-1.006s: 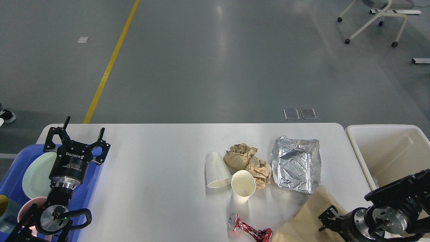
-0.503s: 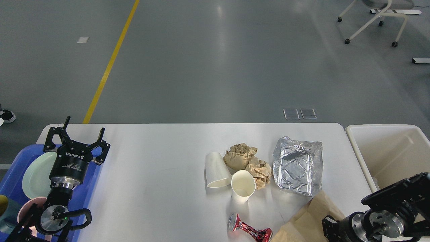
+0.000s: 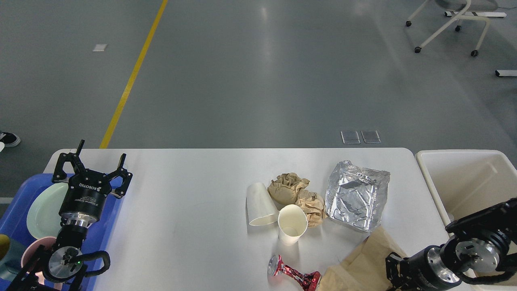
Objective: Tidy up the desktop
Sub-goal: 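Lift the paper bag and carry it into the white bin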
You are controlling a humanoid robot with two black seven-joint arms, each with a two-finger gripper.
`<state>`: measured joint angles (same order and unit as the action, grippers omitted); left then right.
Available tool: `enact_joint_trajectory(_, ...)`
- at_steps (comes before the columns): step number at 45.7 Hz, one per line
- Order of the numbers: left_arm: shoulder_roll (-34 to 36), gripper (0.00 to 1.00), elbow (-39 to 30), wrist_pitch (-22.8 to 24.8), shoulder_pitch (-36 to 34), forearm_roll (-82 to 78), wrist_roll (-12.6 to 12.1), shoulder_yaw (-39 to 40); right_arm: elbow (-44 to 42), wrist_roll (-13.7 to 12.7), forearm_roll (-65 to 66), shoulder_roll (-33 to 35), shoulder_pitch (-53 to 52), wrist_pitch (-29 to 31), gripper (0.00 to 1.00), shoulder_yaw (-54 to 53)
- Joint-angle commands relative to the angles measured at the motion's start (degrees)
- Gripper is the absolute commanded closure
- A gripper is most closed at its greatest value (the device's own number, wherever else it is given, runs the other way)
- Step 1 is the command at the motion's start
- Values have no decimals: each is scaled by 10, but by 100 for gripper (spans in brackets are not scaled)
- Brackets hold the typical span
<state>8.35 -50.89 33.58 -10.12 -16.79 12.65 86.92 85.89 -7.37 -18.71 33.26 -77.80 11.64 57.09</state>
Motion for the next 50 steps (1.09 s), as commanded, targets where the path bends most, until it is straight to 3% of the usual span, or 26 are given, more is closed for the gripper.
enact_joint_trajectory(1, 0, 4, 0, 0, 0, 0, 0, 0, 3, -2, 32, 24, -36, 60, 100, 21)
enact_joint_trajectory(14, 0, 4, 0, 0, 0, 0, 0, 0, 5, -3, 58, 61, -137, 149, 100, 109)
enact_joint_trajectory(26, 0, 4, 0, 0, 0, 0, 0, 0, 24, -3, 116, 66, -308, 219, 100, 206)
enact_joint_trajectory(50, 0, 4, 0, -1, 0, 0, -1, 0, 48, -3, 214, 66, -574, 324, 100, 215)
